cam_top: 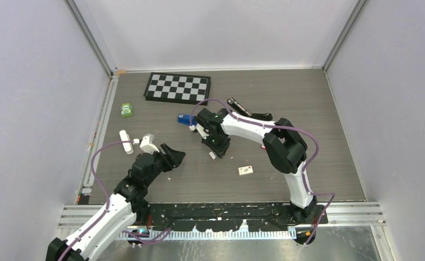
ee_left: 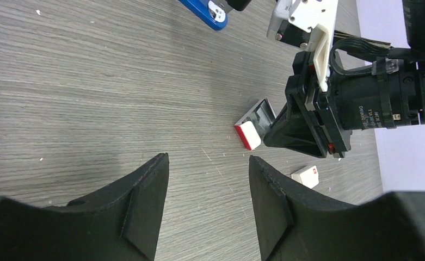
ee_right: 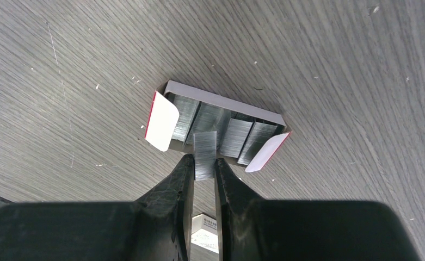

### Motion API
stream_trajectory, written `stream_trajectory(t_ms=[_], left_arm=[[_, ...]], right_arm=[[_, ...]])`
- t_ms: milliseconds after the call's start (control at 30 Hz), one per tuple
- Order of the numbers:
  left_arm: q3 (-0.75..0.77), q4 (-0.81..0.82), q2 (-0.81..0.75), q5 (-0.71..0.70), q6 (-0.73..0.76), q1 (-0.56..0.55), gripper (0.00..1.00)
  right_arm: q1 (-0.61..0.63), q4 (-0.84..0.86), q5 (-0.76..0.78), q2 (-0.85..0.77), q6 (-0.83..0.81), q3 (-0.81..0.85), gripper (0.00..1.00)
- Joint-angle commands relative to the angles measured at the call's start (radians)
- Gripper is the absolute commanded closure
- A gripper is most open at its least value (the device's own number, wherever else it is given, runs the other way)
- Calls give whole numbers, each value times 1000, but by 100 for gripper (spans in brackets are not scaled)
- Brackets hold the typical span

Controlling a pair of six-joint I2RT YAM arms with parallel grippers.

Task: Unload the staples from the stapler
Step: Place the staple in the staple box.

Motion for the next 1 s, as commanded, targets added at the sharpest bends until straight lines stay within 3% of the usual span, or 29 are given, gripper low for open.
stream_trajectory(t_ms=[0, 967], left_arm=[[-2, 24, -7, -19, 9, 5, 43], [-5, 25, -12, -19, 3, 5, 43]], right_arm=[[5, -9, 14, 5, 14, 38, 80], [4, -4, 23, 16, 22, 52, 71]])
